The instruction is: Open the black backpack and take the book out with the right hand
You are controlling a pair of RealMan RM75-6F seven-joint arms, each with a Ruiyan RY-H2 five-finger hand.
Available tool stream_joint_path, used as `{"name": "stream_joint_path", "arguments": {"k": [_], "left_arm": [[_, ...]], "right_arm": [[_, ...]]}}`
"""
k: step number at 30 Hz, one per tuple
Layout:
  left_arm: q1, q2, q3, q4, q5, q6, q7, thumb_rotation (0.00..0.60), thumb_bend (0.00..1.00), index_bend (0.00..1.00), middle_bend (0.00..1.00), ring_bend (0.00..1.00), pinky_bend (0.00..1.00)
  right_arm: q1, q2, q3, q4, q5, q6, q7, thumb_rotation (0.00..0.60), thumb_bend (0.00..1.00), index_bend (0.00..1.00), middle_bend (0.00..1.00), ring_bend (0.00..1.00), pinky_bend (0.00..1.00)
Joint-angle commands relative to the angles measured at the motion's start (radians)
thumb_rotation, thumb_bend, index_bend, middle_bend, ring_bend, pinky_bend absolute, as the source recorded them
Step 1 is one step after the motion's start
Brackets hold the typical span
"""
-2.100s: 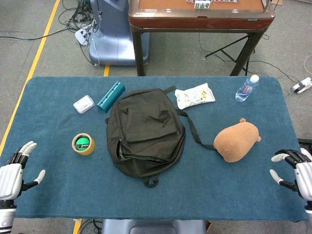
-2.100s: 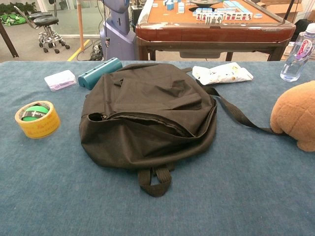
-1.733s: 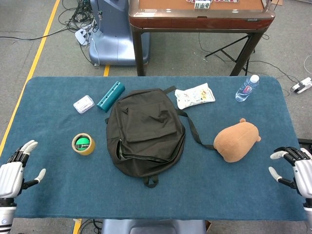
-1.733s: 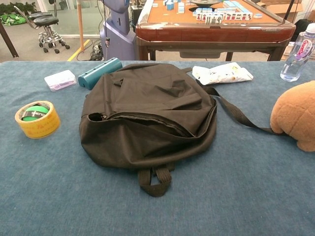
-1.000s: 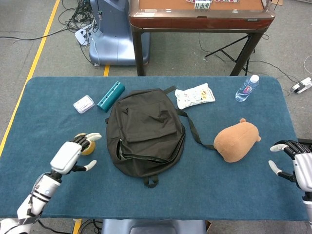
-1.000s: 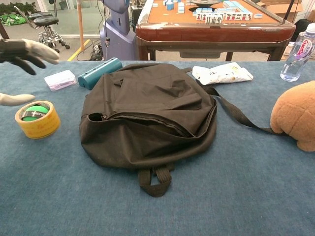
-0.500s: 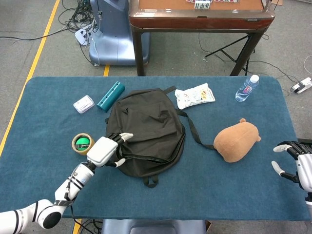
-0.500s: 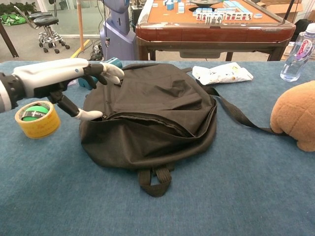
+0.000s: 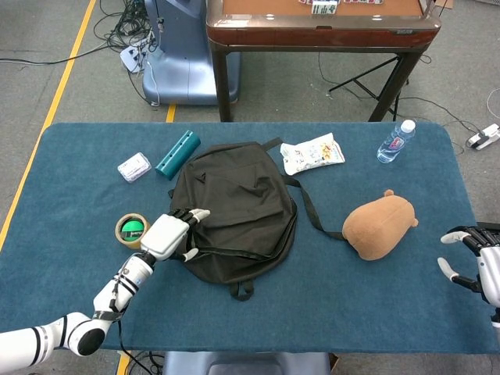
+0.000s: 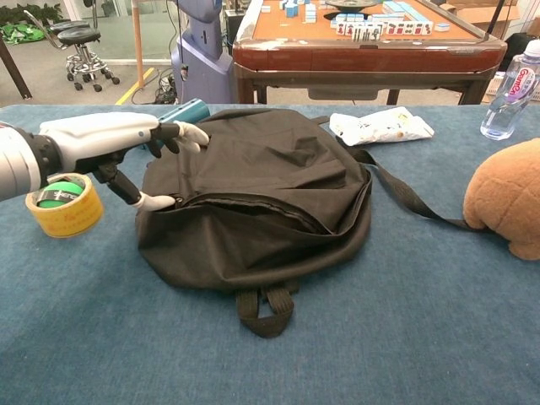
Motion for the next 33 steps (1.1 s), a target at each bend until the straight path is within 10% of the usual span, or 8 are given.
{"name": "stream_joint_path", "arguments": {"k": [1,20,33], "left_arm": [[0.003,0.008,0.013,-0.008,0.002,0.003,0.006,0.535,0.32,0.11,0.16,0.17,0.2],[-0.092,-0.108,-0.017,0.078,-0.147,-0.076,0.055,0.565,0.32,0.13,0.16,0.17,0.2],[-0.171,-0.193,-0.125,0.103,-0.322,-0.088,0.015,0.6,0.32,0.37,0.33,0.31,0.2]], "right_arm": [[0.0,-0.001,0.001,0.003,0.001,-0.001,0.003,0.6,0.23,0.42,0.35,0.27,0.33],[-0.007,0.0,0.001,0.006,0.007,0.003,0.006,0.6,0.23,0.42,0.35,0.27,0.33],[-0.015,0.005,0.0,-0.001,0.009,0.009,0.002,0.6,0.23,0.42,0.35,0.27,0.33]]}}
